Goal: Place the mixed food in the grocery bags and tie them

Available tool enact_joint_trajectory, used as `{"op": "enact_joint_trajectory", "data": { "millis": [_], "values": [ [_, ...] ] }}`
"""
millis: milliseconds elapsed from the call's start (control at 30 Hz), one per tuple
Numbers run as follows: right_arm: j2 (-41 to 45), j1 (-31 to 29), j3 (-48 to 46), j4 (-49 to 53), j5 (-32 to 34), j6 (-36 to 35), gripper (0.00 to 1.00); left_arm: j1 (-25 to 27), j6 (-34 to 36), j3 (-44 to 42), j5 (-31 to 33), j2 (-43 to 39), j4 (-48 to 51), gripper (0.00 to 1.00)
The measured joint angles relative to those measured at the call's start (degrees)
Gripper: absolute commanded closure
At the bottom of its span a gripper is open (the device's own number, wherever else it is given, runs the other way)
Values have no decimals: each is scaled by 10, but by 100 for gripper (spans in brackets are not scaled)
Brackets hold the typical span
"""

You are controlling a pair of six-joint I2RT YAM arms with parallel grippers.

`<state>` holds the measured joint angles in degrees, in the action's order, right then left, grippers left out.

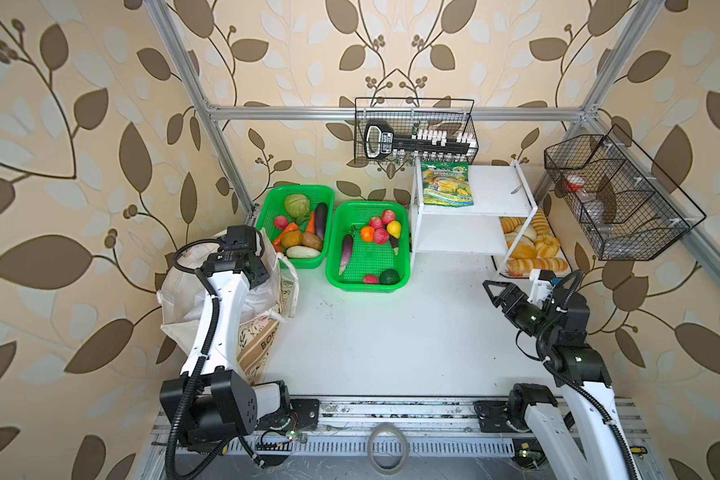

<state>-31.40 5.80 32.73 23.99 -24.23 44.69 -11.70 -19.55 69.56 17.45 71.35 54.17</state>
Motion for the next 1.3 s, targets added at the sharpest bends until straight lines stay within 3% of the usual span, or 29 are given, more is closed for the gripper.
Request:
{"op": "enact_joint_trajectory", "data": {
  "millis": [100, 267, 333, 400, 467, 533, 633, 733, 867, 1067, 1300],
  "values": [
    [0, 0, 0, 1, 1, -4, 13, 0, 10, 12, 1, -22, 17, 34],
    [-7, 0, 2, 1, 7, -14, 13, 0, 18, 105, -24, -89, 33, 21],
    [-11, 0, 8, 1, 13, -22, 13, 0, 30, 147, -89, -119, 23, 1],
    [-13, 0, 13, 1, 22, -31, 13, 12, 31, 164, -176, -140, 3, 1],
    [-9, 0, 16, 1, 37, -44, 12, 61, 28, 165, -249, -154, -17, 1],
    [-1, 1, 17, 1, 62, -62, 12, 159, 29, 146, -293, -153, -52, 1],
    [18, 2, 16, -1, 109, -92, 12, 307, 32, 83, -328, -134, -116, 1],
    [45, 2, 8, -23, 164, -128, 11, 386, 31, -5, -352, -100, -185, 1],
    [75, 2, -43, -90, 239, -172, 11, 402, 41, -125, -317, -50, -254, 1],
    [85, 3, -180, -227, 295, -260, 11, 395, 66, -234, -136, -37, -333, 1],
    [28, 2, -250, -378, 328, -322, 12, 274, 83, -285, -28, -41, -417, 1]
  ]
}}
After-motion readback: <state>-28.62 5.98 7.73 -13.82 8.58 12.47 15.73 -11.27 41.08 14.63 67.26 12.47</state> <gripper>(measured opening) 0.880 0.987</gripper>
